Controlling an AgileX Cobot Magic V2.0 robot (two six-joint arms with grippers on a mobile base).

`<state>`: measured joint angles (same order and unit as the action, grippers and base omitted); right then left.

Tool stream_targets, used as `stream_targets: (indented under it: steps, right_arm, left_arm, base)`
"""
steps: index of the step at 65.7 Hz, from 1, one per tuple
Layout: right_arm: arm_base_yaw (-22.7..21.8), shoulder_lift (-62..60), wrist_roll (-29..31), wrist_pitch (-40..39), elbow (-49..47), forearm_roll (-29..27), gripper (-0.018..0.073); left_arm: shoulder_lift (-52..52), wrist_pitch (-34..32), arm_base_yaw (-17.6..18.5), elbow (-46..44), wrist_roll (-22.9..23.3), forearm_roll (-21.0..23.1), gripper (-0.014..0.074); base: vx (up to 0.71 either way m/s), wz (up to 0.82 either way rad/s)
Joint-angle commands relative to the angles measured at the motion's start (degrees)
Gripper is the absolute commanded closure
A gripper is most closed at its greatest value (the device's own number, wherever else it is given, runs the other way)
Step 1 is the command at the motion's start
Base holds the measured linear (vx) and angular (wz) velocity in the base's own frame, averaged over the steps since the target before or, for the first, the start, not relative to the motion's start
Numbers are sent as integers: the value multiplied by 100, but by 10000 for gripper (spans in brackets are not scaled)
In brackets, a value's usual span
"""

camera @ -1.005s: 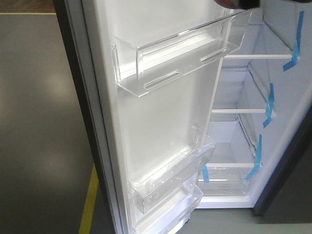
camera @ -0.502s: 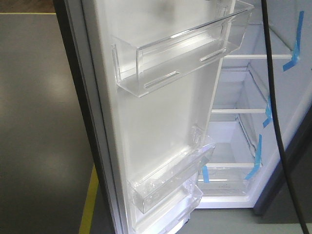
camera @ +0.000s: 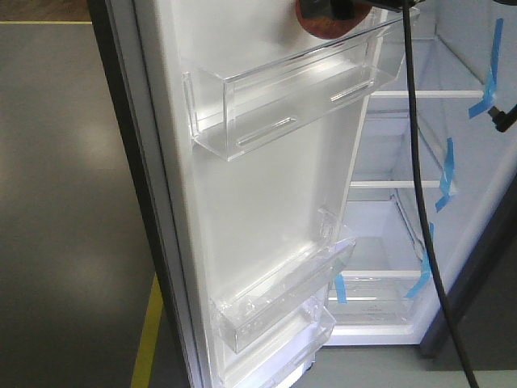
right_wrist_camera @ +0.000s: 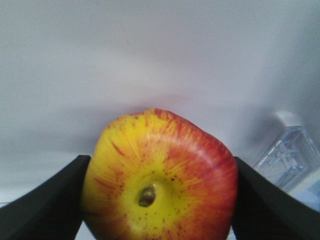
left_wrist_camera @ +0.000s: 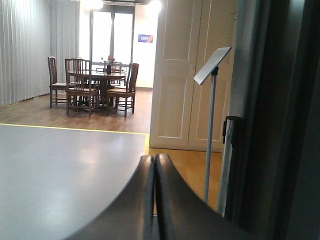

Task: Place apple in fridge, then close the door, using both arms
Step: 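Raise the right gripper and lower the apple into the top door bin, then open the right gripper and withdraw it from the bin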

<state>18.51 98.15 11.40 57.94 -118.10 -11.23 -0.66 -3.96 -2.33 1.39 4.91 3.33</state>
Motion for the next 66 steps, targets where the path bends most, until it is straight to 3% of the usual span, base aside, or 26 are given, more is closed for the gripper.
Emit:
stream_targets:
  steps: [1, 34, 55, 66]
  right_arm:
    - [-38, -135, 60, -407, -177, -114, 241]
    - [-38, -113, 13, -255, -177, -110, -66]
    - [-38, -282, -16, -116, -177, -110, -71]
    - [-33, -775, -306, 314, -177, -81, -53]
  left_arm:
    - [-89, -412, 9, 164, 49, 2, 602]
    - [-89, -412, 9, 164, 49, 2, 602]
    - [-89, -412, 9, 164, 49, 2, 602]
    - [-89, -412, 9, 164, 49, 2, 602]
  base:
    - [0, 0]
    - [0, 0]
    - [0, 0]
    - [0, 0]
